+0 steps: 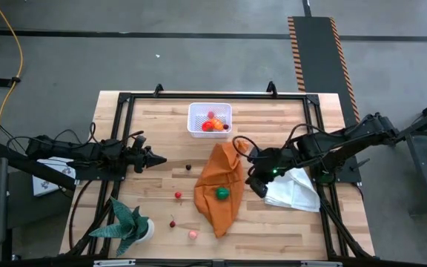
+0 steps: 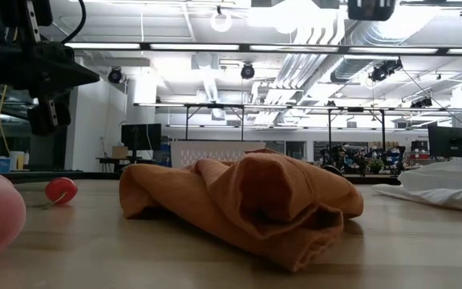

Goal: Pick and placing Produce into tupperware
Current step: Put the green bell pepper into the white basket

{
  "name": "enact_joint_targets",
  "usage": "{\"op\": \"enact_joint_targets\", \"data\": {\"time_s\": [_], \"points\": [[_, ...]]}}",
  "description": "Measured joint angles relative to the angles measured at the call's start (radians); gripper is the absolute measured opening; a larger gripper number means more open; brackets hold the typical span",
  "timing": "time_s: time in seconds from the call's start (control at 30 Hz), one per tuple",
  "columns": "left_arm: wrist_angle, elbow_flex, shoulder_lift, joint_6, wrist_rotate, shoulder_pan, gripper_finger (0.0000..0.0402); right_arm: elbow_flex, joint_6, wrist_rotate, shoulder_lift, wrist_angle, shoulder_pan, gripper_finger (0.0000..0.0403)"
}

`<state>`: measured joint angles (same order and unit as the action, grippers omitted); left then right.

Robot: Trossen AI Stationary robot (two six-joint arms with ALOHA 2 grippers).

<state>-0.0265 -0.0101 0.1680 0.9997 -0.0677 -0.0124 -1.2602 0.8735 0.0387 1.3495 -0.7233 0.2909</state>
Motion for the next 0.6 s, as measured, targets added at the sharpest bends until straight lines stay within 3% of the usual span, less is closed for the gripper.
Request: {"op": "enact_joint_targets", "data": {"time_s": [0.27,0.47,0.6], "points": [[0.009,0.0,0.0,-0.003,0.045,0.0,0.0001,-0.001,0.037,0.002,0.08,0.186,-0.008,0.0],[0.014,0.0,0.0,0.0,0.075,0.0,0.0001,-0.005,0.089,0.023,0.147,0.212,-0.011,0.0],[0.015,0.0,0.0,-0.005,0.09,0.0,0.0001,-0.102,0.066,-0.033,0.201,0.134,-0.001,0.0]]}}
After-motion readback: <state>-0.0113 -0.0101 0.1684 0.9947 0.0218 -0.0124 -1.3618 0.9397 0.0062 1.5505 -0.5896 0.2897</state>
